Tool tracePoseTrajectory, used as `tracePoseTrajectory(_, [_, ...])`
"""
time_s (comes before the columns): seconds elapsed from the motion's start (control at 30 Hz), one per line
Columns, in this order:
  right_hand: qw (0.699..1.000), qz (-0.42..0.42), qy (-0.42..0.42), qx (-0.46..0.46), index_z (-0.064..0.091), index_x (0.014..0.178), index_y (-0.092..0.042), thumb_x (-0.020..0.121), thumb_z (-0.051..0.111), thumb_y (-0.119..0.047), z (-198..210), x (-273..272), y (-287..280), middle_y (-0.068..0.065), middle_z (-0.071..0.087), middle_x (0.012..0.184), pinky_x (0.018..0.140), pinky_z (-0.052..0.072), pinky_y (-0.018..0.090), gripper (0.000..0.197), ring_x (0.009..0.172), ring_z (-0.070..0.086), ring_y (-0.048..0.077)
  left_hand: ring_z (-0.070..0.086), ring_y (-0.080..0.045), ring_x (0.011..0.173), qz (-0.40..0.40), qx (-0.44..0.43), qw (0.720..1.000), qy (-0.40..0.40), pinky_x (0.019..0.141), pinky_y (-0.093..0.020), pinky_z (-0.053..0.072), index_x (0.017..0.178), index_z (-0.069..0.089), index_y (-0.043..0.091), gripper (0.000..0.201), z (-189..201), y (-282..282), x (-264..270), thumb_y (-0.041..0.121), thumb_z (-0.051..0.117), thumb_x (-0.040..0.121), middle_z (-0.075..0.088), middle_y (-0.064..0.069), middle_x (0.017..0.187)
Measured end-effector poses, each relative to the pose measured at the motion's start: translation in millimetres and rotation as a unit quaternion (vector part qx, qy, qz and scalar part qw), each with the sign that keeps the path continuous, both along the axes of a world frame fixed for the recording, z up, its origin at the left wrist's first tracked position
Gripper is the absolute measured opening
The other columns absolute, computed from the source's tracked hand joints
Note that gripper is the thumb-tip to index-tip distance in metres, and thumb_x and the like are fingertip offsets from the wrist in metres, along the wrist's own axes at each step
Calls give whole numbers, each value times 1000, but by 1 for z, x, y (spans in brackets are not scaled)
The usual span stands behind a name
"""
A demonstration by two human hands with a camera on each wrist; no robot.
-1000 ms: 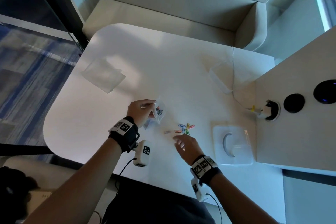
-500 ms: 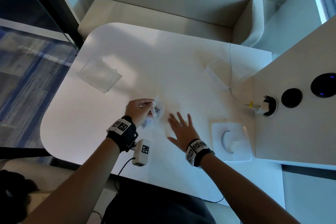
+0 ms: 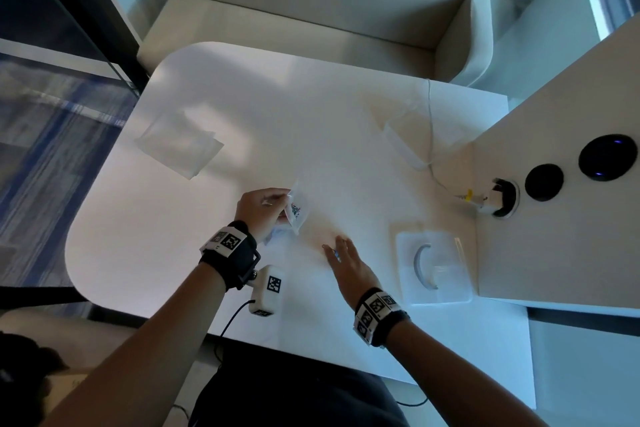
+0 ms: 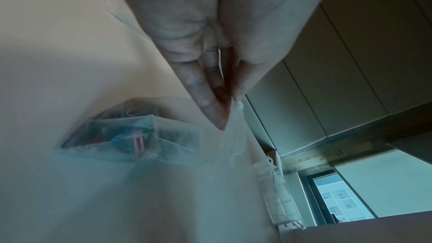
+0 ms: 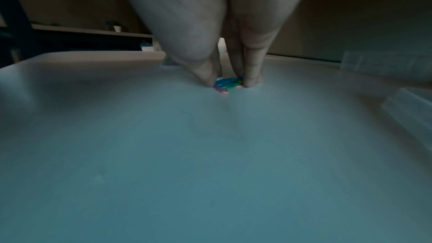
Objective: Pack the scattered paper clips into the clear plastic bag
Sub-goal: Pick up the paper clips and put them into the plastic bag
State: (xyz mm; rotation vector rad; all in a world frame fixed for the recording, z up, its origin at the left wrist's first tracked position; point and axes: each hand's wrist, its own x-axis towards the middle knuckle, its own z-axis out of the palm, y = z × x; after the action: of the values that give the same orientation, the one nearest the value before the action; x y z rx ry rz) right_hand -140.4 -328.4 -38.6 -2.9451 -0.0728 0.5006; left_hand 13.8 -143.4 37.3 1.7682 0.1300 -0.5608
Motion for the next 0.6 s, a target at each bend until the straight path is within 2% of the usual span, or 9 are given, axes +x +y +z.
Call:
tracePoseTrajectory(0.13, [998, 40, -38, -21, 69, 100, -6, 57, 80, 4, 11, 8, 2, 11, 65, 99, 47, 56, 22, 46, 81, 64, 20, 76, -27, 86, 1, 5, 1000, -1, 82, -55, 61, 96, 80, 22, 22, 0, 3, 1, 31, 71, 78, 76, -6, 83])
tracePoseTrajectory(0.2, [997, 57, -23, -56, 69, 81, -8, 52, 82, 2, 14, 14, 3, 4, 62, 81, 38, 49, 19, 34, 67, 59, 14, 77, -27, 82, -2, 9, 1000, 1, 77, -66, 58, 95, 80, 24, 20, 2, 2, 0, 31, 70, 79, 77, -4, 82])
tracePoseTrajectory(0.27, [994, 68, 6, -81, 66, 66, -12, 45, 85, 3, 13, 23, 3, 1, 57, 69, 34, 44, 19, 32, 58, 55, 13, 77, -24, 77, -1, 8, 1000, 1, 72, -75, 53, 90, 80, 29, 14, 5, 0, -2, 27, 70, 82, 78, -1, 79])
tracePoseTrajectory(0.3, [993, 72, 18, -95, 65, 63, -13, 46, 86, 3, 17, 30, 4, 1, 57, 68, 36, 45, 20, 30, 57, 55, 13, 77, -22, 76, 2, 6, 1000, 3, 73, -77, 51, 87, 80, 30, 13, 5, -1, -2, 23, 69, 84, 77, 0, 76])
tracePoseTrajectory(0.37, [992, 76, 56, -89, 68, 76, -9, 65, 77, 4, 28, 42, 6, 5, 61, 81, 51, 54, 25, 20, 69, 61, 18, 77, -20, 76, 11, -2, 1000, 11, 77, -76, 50, 86, 79, 27, 17, 11, -4, -4, 15, 68, 89, 77, -3, 73])
tracePoseTrajectory(0.43, [991, 76, 81, -70, 65, 98, -2, 84, 57, 8, 38, 55, 5, 12, 61, 101, 72, 55, 32, 19, 89, 62, 26, 76, -23, 79, 23, -18, 999, 20, 79, -66, 57, 94, 77, 16, 13, 14, -6, -6, 9, 67, 91, 75, -6, 70])
tracePoseTrajectory(0.47, [994, 68, 70, -55, 64, 103, -1, 87, 51, 7, 40, 63, 2, 13, 60, 106, 77, 53, 34, 22, 94, 62, 29, 74, -24, 78, 29, -21, 999, 24, 80, -58, 60, 97, 77, 10, 12, 14, -7, -7, 8, 66, 91, 74, -9, 70])
tracePoseTrajectory(0.53, [997, 14, 75, -29, 66, 104, -1, 87, 56, -2, 45, 79, -7, 14, 65, 106, 80, 51, 35, 20, 96, 64, 32, 72, -25, 74, 28, -21, 999, 27, 80, -49, 63, 99, 76, 4, 13, 14, -9, -8, 7, 66, 90, 72, -12, 72])
tracePoseTrajectory(0.6, [992, -91, 73, 36, 74, 94, -6, 76, 67, -10, 43, 92, -21, 13, 73, 97, 81, 54, 30, 20, 93, 68, 29, 73, -27, 76, 25, -14, 999, 28, 82, -51, 62, 99, 77, 5, 15, 11, -8, -7, 9, 67, 89, 72, -12, 77])
